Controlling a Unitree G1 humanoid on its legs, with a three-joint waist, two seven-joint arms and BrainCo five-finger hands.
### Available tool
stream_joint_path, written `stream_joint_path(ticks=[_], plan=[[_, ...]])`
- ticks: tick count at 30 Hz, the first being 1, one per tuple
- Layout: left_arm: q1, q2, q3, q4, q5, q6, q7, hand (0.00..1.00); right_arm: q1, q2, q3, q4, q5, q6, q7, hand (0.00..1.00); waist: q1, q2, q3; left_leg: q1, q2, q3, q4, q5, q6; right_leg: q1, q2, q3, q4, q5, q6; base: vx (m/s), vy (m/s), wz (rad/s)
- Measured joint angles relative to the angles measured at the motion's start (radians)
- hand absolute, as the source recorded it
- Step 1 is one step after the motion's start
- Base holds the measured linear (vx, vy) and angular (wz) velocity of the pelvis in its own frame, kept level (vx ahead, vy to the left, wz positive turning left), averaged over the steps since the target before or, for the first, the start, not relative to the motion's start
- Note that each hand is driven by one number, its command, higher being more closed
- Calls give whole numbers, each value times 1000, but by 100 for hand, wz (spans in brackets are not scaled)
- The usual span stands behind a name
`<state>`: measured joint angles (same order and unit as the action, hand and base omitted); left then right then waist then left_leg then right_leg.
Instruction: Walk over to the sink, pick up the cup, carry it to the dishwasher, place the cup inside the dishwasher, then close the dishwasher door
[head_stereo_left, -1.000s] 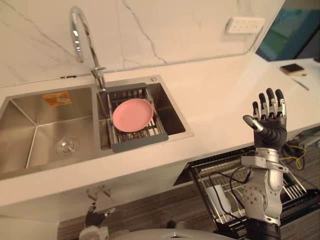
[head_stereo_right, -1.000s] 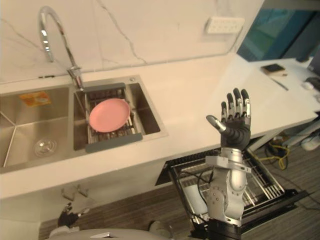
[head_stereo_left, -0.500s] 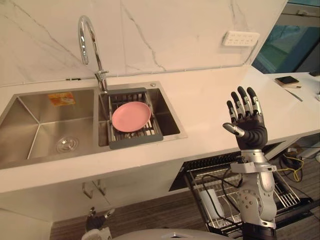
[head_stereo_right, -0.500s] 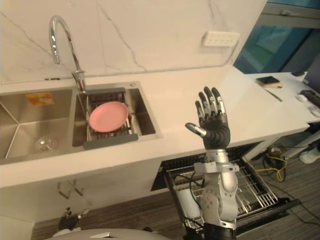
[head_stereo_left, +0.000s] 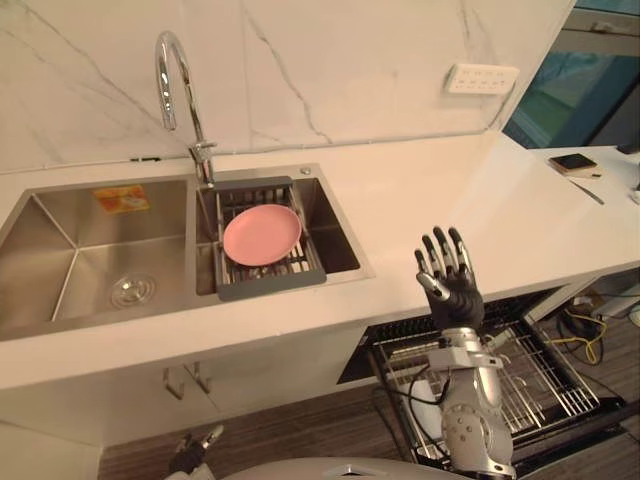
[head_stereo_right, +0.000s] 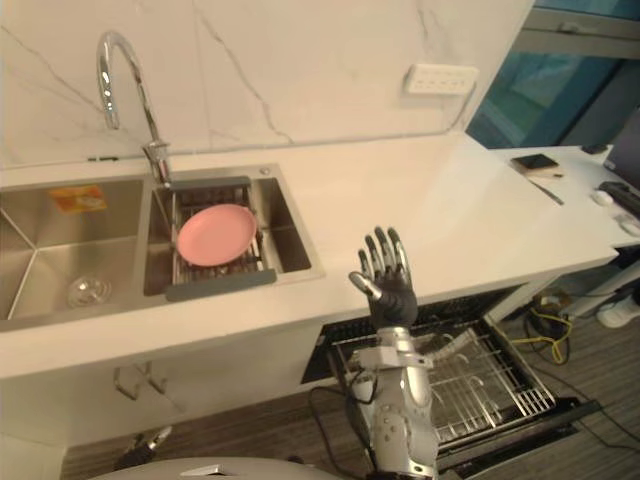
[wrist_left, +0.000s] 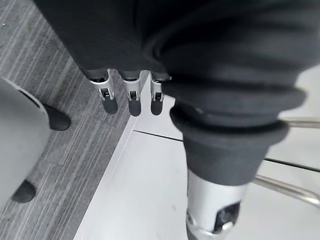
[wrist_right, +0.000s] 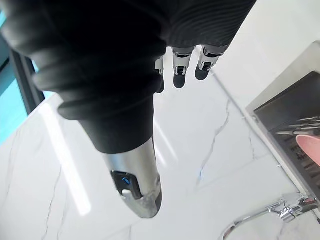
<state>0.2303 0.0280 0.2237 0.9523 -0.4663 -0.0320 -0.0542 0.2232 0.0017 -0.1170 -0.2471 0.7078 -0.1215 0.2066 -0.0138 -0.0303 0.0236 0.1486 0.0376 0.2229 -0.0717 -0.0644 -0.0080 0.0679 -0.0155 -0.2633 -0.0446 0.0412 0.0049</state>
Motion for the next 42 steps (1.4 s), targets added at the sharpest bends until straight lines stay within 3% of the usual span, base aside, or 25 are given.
stream_joint_path(ticks=[4, 11, 16, 18, 21, 23, 26, 36, 42], plan=[[3, 4, 9, 3, -44, 31, -61, 0, 1, 0, -4, 0, 9, 21, -59, 0, 3, 0, 1, 10, 2, 30, 1, 2, -10, 22, -11, -24, -11, -7, 12, 30, 28, 17], [0, 8, 0, 18, -43, 29, -63, 0, -45, -4, -35, 0, -102, 24, -88, 0, 0, 5, 4, 13, -1, 30, 17, -3, -18, 51, -15, -51, -35, -11, 23, 23, 2, 11], [-1, 28, -22, 33, -33, 12, -62, 0, -149, -86, -41, 8, -386, 39, -128, 0, 3, 15, 16, 13, -2, 22, 19, -5, -22, 54, -16, -54, -35, -11, 23, -23, -11, 2], [-2, 46, -38, 41, -9, 11, -62, 0, -212, -146, -35, 50, -487, 44, -129, 0, 3, 13, 20, 12, -3, 19, 20, -4, -20, 54, -16, -56, -35, -11, 24, -41, -16, 3], [-3, 68, -51, 49, 31, 16, -60, 0, -366, -280, 1, 131, -676, 88, -128, 0, 3, 7, 36, 0, -7, -8, 19, 6, -10, 54, -20, -80, -35, -10, 25, -58, -20, 23], [-9, 79, -53, 46, 40, 29, -60, 0, -498, -369, 46, 202, -790, 126, -122, 0, 15, 1, 59, -17, -10, -33, 19, 17, -6, 47, -22, -103, -35, -9, 25, -50, -12, 34], [-15, 92, -61, 39, 46, 50, -59, 0, -616, -422, 75, 258, -921, 148, -100, 0, 43, -7, 78, -50, -12, -51, 19, 32, -1, 15, -23, -115, -35, -3, 22, -19, -9, 20], [-10, 99, -59, 10, 59, 57, -62, 0, -798, -506, 238, 425, -1170, 175, 11, 0, 70, -11, 133, -84, -28, -91, 20, 40, 8, -1, -38, -147, -35, 0, 26, -2, 24, 11], [-9, 99, -59, 1, 63, 57, -63, 0, -833, -507, 264, 432, -1177, 191, 12, 0, 76, -11, 133, -94, -33, -107, 24, 44, 12, -3, -42, -161, -35, 0, 26, -4, 16, 8]])
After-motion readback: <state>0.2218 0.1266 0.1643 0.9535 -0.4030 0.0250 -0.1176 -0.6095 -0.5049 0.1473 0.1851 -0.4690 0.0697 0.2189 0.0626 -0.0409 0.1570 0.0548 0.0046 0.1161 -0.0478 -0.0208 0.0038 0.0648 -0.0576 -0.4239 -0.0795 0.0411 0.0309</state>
